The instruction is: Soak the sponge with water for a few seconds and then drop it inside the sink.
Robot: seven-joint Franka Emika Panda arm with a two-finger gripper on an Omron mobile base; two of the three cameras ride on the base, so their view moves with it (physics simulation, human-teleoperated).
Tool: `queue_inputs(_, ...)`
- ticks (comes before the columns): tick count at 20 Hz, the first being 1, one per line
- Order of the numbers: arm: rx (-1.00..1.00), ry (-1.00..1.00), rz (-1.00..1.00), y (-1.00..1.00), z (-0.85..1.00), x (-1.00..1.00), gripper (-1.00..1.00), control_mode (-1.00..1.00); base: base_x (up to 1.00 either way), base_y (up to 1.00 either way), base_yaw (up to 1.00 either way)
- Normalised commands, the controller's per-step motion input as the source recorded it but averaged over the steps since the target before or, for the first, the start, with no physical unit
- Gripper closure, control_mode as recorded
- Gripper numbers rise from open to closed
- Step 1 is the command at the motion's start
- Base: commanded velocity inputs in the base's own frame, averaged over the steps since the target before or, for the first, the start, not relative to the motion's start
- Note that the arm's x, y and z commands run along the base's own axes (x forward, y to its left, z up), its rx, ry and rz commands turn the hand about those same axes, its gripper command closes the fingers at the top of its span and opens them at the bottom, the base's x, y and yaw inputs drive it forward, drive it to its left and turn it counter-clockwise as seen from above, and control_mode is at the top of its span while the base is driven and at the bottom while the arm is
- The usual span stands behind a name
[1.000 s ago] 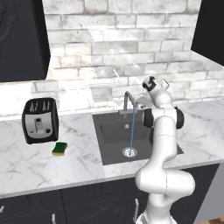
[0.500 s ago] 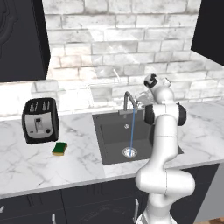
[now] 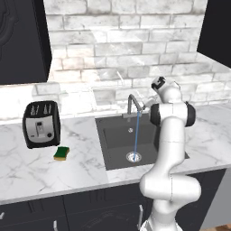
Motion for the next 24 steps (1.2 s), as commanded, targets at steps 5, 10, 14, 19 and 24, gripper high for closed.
queue_inputs(5,0.0,0.0,0.0,-0.09,0.06,-0.38,-1.0,-1.0,0.0,0.0,0.0)
queue_inputs(10,0.0,0.0,0.0,-0.09,0.32,-0.42,-1.0,-1.0,0.0,0.0,0.0)
queue_inputs(14,0.0,0.0,0.0,-0.01,0.37,-0.41,-1.0,-1.0,0.0,0.0,0.0)
queue_inputs(19,0.0,0.0,0.0,0.0,0.16,-0.62,-1.0,-1.0,0.0,0.0,0.0)
queue_inputs(24,0.0,0.0,0.0,0.0,0.08,-0.71,-1.0,-1.0,0.0,0.0,0.0)
